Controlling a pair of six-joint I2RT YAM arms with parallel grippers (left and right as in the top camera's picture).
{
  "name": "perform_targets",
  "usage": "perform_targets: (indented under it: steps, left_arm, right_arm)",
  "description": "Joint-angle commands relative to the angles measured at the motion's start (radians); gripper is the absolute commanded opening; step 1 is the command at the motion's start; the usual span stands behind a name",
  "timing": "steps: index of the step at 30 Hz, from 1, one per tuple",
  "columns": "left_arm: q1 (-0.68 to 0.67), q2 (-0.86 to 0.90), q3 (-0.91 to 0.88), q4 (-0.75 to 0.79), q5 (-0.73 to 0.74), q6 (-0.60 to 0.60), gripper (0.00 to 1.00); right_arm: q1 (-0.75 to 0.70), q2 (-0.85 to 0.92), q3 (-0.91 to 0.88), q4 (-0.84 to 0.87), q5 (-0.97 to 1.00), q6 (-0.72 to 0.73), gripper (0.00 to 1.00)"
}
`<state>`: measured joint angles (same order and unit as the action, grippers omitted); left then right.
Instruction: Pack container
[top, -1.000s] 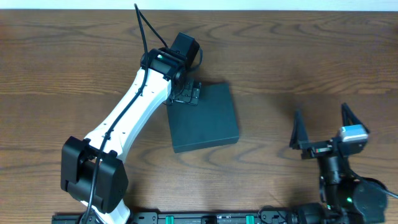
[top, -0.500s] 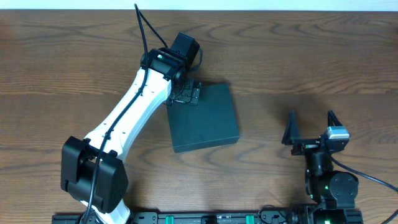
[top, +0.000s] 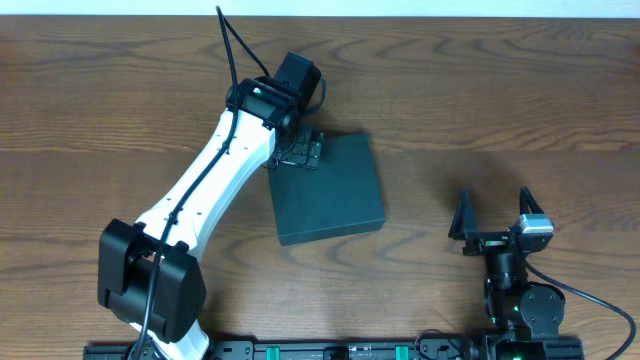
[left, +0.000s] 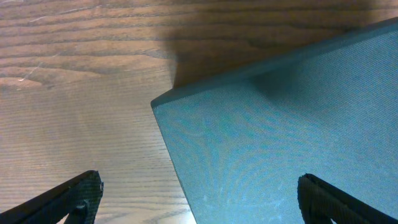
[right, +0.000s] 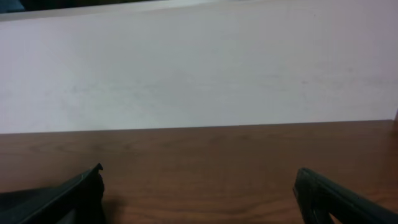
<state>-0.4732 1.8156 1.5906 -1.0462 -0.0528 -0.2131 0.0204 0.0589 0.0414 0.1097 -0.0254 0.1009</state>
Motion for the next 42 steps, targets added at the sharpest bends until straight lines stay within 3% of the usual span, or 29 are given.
perform_targets:
  steps: [1,5,17,30,42]
  left_arm:
    - [0.003,0.008,-0.005,-0.002,-0.012,-0.006,0.98]
    - [0.003,0.008,-0.005,-0.002,-0.012,-0.006,0.99]
    - [0.003,0.008,-0.005,-0.002,-0.012,-0.006,0.99]
    - [0.003,0.008,-0.005,-0.002,-0.012,-0.006,0.99]
    - [0.003,0.008,-0.005,-0.002,-0.012,-0.006,0.99]
  right_arm:
    - [-0.009,-0.018,-0.026,0.003,0.008,0.019,0.99]
    - [-0.009,-0.029,-0.036,0.0,-0.003,0.01,0.99]
    - [-0.009,-0.029,-0.036,-0.001,-0.083,-0.217,0.99]
    - [-0.009,-0.028,-0.036,-0.006,-0.084,-0.222,0.99]
    - [-0.008,-0.022,-0.036,-0.173,-0.08,-0.222,0.99]
